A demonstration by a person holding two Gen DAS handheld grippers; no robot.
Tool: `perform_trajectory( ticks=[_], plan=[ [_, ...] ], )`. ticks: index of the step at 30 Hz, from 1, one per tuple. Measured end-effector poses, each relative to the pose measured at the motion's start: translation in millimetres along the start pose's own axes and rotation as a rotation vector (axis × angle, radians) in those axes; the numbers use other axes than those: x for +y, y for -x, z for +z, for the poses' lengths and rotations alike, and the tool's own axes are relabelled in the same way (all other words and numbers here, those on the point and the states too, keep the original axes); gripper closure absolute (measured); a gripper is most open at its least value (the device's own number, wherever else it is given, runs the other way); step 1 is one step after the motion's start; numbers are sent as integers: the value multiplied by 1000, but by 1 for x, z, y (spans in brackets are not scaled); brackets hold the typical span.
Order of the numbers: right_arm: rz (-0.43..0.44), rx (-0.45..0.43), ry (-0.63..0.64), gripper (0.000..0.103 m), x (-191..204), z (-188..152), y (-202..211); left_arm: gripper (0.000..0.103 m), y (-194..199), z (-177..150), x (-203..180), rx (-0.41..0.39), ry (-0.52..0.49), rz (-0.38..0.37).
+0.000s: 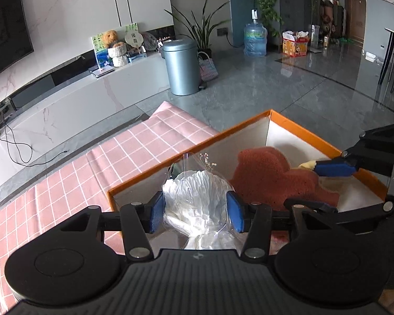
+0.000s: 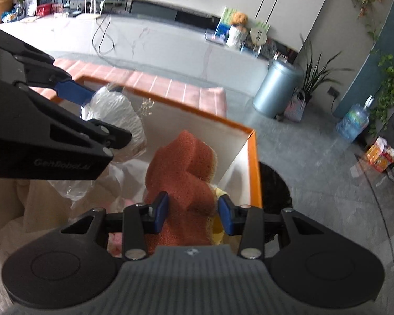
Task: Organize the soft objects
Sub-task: 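Open both grippers to drop the bag and sponge into the box, then withdraw both grippers from the box toward the mesh sleeve and knitted fruit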
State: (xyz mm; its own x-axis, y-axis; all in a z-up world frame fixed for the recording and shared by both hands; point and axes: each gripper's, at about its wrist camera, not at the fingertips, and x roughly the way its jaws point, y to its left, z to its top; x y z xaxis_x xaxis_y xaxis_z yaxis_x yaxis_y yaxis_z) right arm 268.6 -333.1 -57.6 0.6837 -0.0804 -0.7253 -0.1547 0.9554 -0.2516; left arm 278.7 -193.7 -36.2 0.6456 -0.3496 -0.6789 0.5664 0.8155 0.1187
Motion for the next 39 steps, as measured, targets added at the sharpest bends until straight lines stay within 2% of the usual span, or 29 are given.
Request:
perform_trajectory(
  ticks=[5,9,12,16,18,25,39],
  plan=[
    [5,29,3,61,0,1,-8,41,-12,0,-2,36,-7,-12],
    [8,39,-1,59,-1,1,-13,31,-19,-2,-2,68,-10,-2],
    [15,46,-4,53,-2,1,-15,29,-19,-4,1,71,21,-2],
    [6,37,-1,43,-2,3,-16,20,-16,-5,3,70,24,-9],
    [6,32,-1,41,-2,2,-15,18,-13,-5,3,62,16,-6],
    [14,13,-12,33,-4,2,-2,17,-3,-3,10,40,57,-15],
    [15,-45,-32,32,0,4,42,17,43,-4,10,-48,50,-26]
  ],
)
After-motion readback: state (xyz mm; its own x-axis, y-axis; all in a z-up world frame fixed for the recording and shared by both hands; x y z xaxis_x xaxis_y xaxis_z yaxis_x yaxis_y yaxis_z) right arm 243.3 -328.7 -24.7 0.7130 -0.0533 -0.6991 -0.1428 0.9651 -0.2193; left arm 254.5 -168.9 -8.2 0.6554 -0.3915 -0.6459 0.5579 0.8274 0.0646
